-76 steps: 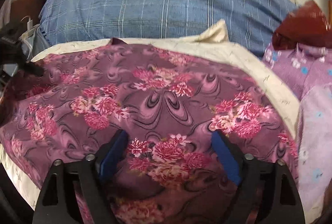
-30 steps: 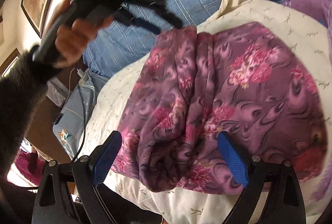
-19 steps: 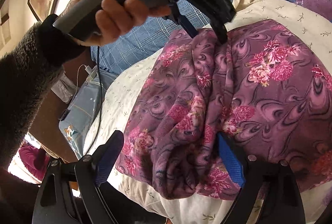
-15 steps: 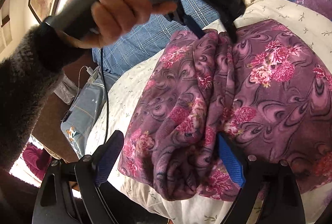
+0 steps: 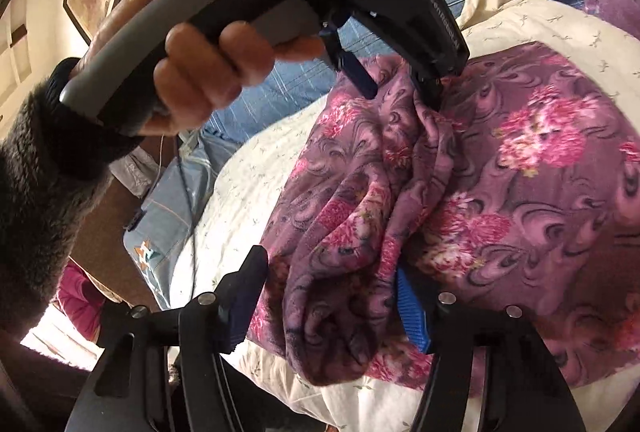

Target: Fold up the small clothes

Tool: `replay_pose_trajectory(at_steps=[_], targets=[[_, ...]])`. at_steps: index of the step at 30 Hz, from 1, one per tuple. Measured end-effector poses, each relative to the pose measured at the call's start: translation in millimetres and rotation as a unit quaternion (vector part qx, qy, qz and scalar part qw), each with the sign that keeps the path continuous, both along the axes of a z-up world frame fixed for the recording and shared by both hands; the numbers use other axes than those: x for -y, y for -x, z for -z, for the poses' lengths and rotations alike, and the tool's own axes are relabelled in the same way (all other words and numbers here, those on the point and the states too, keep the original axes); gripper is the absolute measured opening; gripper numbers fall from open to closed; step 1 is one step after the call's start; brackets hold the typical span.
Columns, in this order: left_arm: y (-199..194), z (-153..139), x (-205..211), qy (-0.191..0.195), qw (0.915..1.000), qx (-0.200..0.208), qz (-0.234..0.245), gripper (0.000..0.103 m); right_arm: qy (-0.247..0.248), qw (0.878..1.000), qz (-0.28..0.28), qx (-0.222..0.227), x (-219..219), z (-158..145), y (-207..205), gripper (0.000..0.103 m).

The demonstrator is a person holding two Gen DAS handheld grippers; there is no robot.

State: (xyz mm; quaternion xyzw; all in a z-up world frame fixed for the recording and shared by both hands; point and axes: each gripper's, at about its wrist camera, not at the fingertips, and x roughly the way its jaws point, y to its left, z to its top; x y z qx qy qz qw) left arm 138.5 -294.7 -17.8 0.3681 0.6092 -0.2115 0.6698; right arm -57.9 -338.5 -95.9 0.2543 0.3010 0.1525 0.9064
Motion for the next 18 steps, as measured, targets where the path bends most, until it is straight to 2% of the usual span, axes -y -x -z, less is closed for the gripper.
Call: replay_pose_trajectory(at_steps=[1,2,3,5,8,13,16,18], targets=[[-1,0,-4,0.015,0.9998,-0.007,-0.012,0.04,0.009,1.0,-0.002,-0.008,-3,2,-5,0.056],[-1,-3,-7,0.029,0.9993,-0.015,-0.019,0.03,0.015,1.0,-0.003,-0.013,-5,2,-7,0.032],[1,-7,-9,0.04,0.9986,-0.025,-0.025,0.013,0.021,1.0,-0.007,-0.02,-6,2,-9,0.023],[6,-24,-17,0.067,0.9971,-0.021,-0.031,0.011,0.015,1.0,-0.005,-0.011,-3,-3,-3,0.018],[21,-59,-21,0.118,0.9925,-0.016,-0.028,0.011,0.013,1.0,-0.002,0.016,1,-19,13,0.016],[58,-113,2,0.19,0.9819,-0.001,0.003,0.011,-0.001,0.997,0.027,0.072,25,-47,53,0.015],[67,-106,29,0.204,0.9789,0.001,0.012,0.012,0.01,0.994,0.069,0.084,52,-52,71,0.015],[64,-82,47,0.203,0.979,-0.02,-0.002,0.013,0.005,0.992,0.103,0.071,74,-43,77,0.016]])
